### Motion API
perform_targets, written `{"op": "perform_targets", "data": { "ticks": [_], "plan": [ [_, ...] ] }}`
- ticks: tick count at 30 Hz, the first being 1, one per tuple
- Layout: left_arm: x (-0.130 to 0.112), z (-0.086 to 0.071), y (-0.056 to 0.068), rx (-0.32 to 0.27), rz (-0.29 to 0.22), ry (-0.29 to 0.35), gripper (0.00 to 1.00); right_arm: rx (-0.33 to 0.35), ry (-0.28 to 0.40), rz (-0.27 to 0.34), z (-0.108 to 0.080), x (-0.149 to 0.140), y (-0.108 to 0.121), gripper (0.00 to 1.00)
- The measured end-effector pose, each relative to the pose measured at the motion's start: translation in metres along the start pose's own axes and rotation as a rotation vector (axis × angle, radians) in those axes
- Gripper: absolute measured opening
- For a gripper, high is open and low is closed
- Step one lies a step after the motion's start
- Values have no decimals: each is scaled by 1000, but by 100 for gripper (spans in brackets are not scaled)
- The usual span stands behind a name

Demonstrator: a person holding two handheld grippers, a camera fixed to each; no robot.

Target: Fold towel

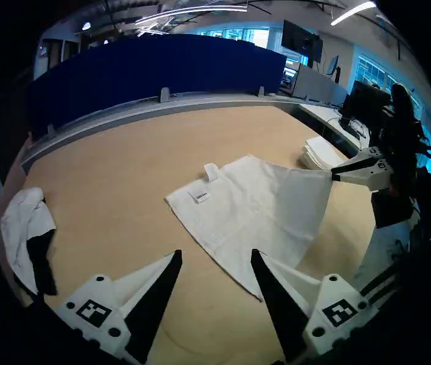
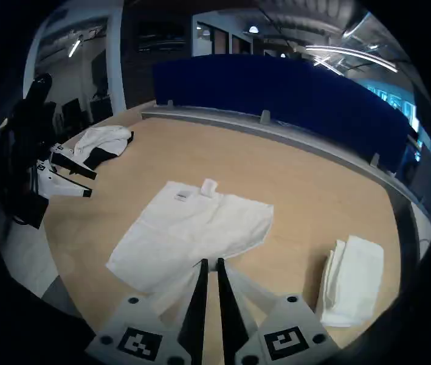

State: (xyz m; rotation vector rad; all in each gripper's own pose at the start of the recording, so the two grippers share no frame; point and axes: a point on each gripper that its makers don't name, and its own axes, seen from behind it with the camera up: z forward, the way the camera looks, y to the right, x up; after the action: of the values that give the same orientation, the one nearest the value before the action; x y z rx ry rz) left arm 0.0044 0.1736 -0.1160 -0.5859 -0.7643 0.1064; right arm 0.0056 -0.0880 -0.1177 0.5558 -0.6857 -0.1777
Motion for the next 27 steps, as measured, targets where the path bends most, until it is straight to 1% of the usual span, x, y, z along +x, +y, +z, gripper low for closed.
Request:
{"op": "perform_targets", "data": {
  "ticks": [1,3,10,18,27],
  "plan": [
    [-1,1,1,0,1,-2,91,0,0,-1,0,0,0,11],
    [-3,2,2,0,4,-5,94,1,0,-4,0,1,0,11],
    [-20,9,10,-6,28,-31,94,4,-2,-12,-1,-1,0,11],
    [-53,24,29,-33,43,-76,94,5,-9,-14,1,-7,1,11],
    [-83,34,44,-56,64,-111,94,9,-19,-19,4,-14,1,11]
  ]
}}
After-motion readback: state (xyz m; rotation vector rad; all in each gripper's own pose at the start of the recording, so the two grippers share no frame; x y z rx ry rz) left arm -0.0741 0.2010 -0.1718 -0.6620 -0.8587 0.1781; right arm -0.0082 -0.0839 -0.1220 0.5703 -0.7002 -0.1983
